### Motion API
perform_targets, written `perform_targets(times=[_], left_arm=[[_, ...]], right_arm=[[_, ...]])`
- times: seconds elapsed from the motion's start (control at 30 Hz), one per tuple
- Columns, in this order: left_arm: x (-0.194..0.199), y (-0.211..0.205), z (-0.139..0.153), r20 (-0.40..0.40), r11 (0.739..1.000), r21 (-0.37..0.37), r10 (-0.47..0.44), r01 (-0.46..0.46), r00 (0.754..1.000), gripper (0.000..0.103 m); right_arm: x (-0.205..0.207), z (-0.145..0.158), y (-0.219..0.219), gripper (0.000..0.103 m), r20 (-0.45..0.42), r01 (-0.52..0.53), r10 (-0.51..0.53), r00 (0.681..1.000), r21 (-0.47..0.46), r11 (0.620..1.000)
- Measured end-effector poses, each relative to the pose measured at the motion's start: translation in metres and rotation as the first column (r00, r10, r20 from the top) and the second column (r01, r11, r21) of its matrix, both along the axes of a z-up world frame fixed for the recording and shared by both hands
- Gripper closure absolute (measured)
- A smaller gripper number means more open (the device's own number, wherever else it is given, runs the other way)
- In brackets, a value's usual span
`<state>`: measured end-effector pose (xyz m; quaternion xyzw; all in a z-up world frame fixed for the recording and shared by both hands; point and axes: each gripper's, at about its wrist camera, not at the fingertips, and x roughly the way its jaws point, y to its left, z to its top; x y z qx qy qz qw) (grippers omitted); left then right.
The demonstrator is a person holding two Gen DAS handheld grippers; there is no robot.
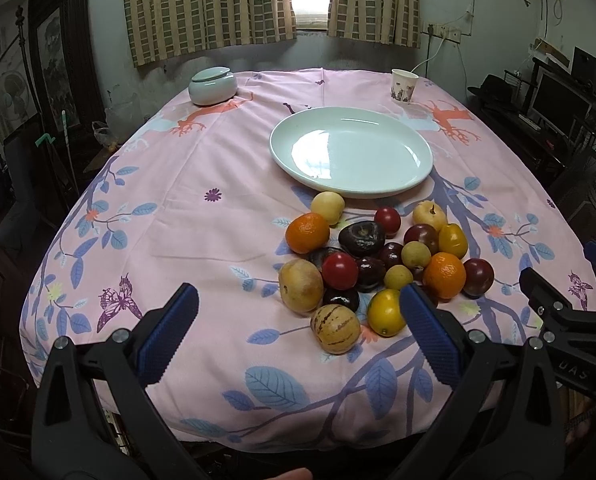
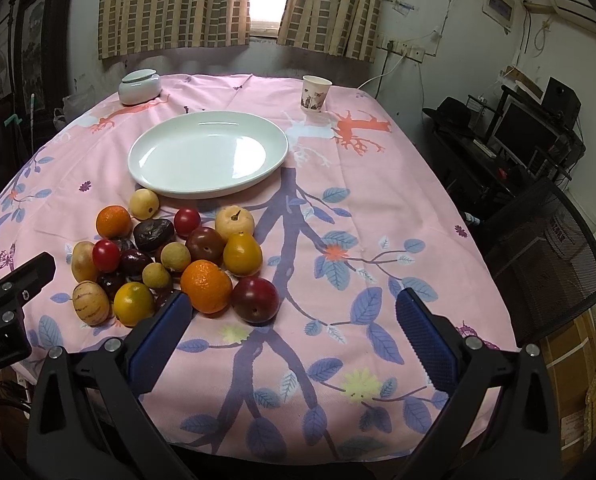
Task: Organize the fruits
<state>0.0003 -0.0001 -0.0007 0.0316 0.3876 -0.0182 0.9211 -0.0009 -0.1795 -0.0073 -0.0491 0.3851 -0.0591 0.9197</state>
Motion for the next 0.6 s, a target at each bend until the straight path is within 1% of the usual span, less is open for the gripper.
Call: perform_targets(times=[0.17,0.23,0.6], left_arm=[[0.0003,0.0003,-0.0003,-0.002,1.000,-0.001,0.000,0.000,1.000,0.002],[0.0029,0.0032,-0.0033,-0.002,1.000,-0.002,0.000,0.000,1.000,0.002],[0.0036,0.0001,-0.0085,-0.007,1.000,-0.008,-0.002,0.002,1.000,0.002]], right_arm=[[0.0024,-0.0031,0.0021,0.001,0.005,-0.001,0.001,1.000,-0.001,1.000],[0.0019,0.0022,0.0015,0.001,0.004,-0.002,0.002,1.000,-0.003,1.000],[0.0012,0.0021,0.0057,0.001,-0.001,-0.011,0.011,1.000,-0.002,1.000]])
